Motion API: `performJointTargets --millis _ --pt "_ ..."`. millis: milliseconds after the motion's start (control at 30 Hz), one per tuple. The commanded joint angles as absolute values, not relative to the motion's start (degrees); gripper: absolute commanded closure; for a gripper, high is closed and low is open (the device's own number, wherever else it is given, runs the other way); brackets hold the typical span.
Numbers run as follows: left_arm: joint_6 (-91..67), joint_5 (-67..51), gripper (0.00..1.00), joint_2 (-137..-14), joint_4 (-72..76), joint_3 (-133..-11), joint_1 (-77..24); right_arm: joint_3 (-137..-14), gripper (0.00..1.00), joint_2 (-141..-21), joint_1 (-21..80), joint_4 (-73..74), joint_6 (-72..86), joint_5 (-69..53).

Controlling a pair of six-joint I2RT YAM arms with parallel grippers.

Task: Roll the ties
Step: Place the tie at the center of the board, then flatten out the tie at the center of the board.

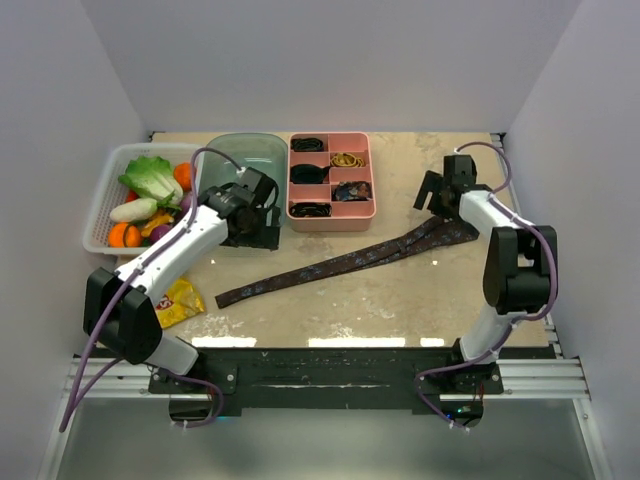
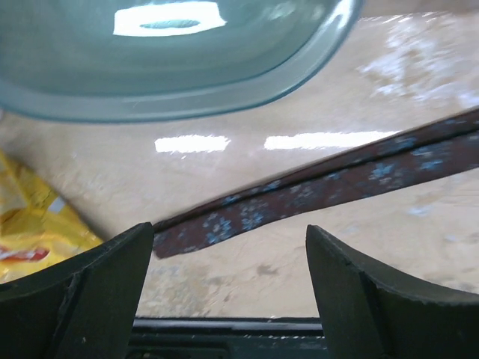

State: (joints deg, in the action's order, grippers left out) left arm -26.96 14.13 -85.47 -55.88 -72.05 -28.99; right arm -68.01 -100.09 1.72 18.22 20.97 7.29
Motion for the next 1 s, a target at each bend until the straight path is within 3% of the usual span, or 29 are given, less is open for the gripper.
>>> performJointTargets --millis 0,300,333,433,467,533,567,700,767,967 --pt "-24.0 5.8 0.13 -82.3 -47.0 -75.7 -28.9 -71.5 0.10 -102.9 1.0 18.1 21.7 9.4" --pt "-24.0 -2.0 0.14 -83.6 -43.8 -77.8 -29.0 -74.9 0.16 -109.2 0.2 19.1 22.1 9.3" --pt "-24.0 -2.4 0.14 -83.6 -43.4 -78.0 -29.0 -74.7 0.27 -109.8 0.2 19.0 22.2 8.7" --pt "-23.8 -2.7 0.15 -83.9 -43.2 -78.7 -29.0 -74.5 0.35 -110.8 0.2 18.9 22.4 8.4" --pt "-23.6 -2.6 0.15 -84.1 -43.4 -78.7 -29.0 -74.4 0.51 -110.9 0.2 19.2 22.4 8.2" --pt "-23.6 -2.6 0.15 -84.2 -43.4 -78.8 -29.0 -74.1 0.51 -110.7 0.2 18.7 22.4 7.8" --pt "-23.6 -2.5 0.15 -84.1 -43.3 -78.7 -29.0 -74.0 0.58 -110.3 0.2 18.5 22.5 7.6" --pt "-23.7 -2.7 0.15 -84.1 -43.2 -77.9 -29.0 -74.2 0.93 -109.6 0.2 18.5 22.6 6.9" --pt "-23.6 -2.7 0.16 -84.1 -43.1 -77.6 -29.0 -74.2 1.00 -109.3 0.2 18.4 22.6 6.8" --pt "-23.6 -2.5 0.16 -83.6 -42.5 -76.9 -29.0 -73.2 1.00 -105.5 0.2 18.0 22.6 6.6"
